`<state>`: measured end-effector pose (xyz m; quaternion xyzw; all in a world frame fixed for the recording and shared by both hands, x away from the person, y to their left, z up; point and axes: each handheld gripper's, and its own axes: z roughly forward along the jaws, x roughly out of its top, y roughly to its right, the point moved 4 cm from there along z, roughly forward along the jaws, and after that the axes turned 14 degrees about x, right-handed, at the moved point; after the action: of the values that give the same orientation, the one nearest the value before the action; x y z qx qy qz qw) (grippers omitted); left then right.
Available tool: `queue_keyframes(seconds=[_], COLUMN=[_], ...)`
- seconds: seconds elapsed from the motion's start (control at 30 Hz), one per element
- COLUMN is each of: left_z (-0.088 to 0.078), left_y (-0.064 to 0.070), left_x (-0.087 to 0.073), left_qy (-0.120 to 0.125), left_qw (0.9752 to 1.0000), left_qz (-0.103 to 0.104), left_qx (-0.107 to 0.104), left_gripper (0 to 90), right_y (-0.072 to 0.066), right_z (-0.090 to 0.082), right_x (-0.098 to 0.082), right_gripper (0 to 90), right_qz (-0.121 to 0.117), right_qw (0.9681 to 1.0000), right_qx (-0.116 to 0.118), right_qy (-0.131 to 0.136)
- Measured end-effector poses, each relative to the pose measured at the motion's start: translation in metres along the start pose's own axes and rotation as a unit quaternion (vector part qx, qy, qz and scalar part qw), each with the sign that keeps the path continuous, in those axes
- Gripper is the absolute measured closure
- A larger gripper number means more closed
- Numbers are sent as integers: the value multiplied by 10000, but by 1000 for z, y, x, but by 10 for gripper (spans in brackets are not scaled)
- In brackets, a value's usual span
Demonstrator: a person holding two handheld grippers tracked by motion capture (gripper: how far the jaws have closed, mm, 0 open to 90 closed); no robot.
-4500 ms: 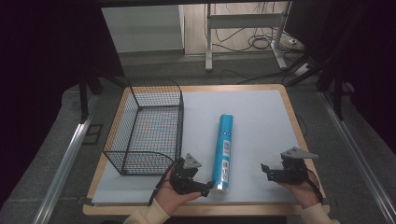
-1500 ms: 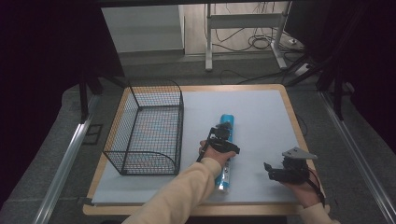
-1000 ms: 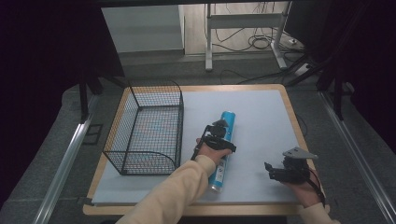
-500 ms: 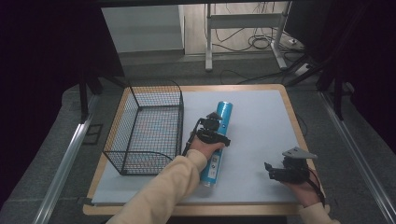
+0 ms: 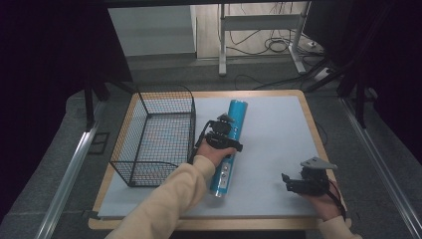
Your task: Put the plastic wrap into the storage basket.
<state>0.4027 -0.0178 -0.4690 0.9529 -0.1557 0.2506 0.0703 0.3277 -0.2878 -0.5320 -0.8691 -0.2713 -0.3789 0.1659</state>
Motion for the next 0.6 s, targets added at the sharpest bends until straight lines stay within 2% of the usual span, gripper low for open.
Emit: queue_keyframes(seconds=[0.33, 0.6], left_z=[-32, -41], left_y=[-9, -14], left_x=[14, 19], left_qy=[398, 427], left_qw=[9992, 9990], left_qz=[97, 151], left_qx=[-17, -35], left_gripper=[315, 316], right_y=[0, 1], right_z=[1, 1], right_x=[0, -1], right_gripper=[123, 123], right_qz=[15, 10], right_qw=[10000, 10000], right_qx=[3, 4], right_qy=[-16, -31])
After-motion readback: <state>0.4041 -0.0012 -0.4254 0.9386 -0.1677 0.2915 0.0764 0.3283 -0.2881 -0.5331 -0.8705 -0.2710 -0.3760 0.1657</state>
